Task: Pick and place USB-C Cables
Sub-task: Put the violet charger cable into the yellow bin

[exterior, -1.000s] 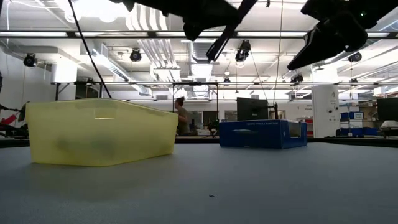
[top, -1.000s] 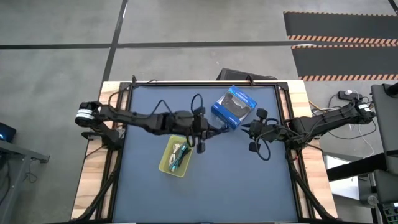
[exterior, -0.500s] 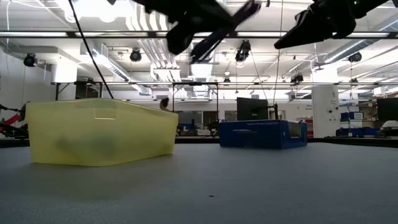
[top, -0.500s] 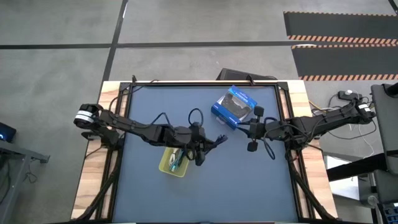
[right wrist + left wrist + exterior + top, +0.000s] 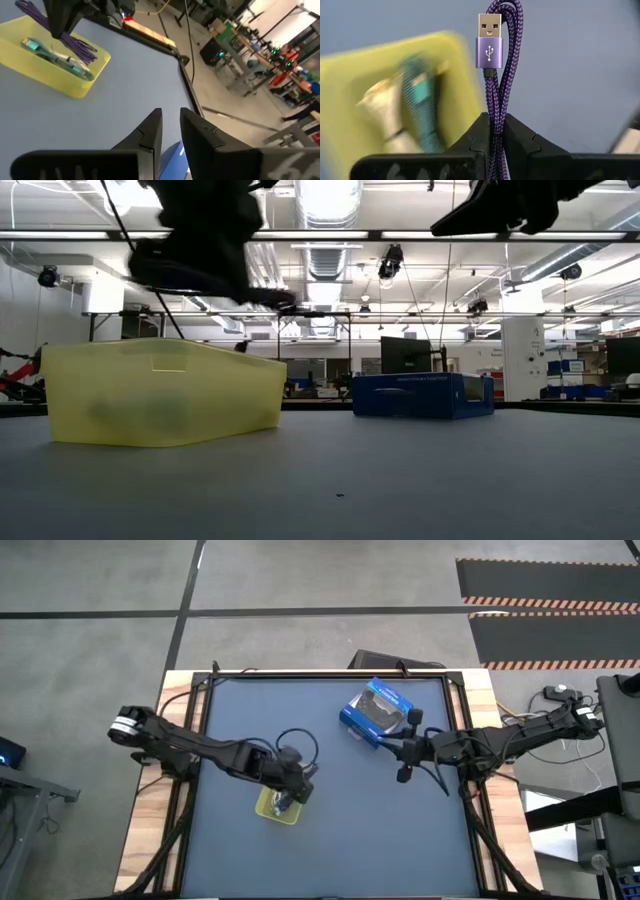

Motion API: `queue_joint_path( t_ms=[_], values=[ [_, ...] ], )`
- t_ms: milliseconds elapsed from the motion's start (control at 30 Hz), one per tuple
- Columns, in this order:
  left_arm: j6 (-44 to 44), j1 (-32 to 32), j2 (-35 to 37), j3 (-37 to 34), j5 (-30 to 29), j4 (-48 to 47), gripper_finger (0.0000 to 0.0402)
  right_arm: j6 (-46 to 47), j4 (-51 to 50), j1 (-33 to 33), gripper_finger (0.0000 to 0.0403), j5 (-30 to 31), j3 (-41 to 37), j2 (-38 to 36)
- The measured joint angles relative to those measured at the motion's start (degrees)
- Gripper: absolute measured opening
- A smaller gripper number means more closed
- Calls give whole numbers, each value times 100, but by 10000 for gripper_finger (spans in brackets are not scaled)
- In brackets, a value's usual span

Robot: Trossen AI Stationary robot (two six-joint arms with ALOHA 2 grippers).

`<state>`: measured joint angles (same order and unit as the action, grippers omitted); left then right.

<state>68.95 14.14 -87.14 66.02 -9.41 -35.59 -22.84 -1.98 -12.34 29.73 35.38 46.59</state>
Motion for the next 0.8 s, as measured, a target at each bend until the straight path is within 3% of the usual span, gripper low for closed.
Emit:
queue_joint_path(
  t_ms=[167,800],
  values=[
    [798,94,73,69,30,-1163,18,-246,120,0,59,3,0,0],
    [1325,87,-239,45,-316,-1493,18,-535,400,0,59,31,0,0]
  ],
)
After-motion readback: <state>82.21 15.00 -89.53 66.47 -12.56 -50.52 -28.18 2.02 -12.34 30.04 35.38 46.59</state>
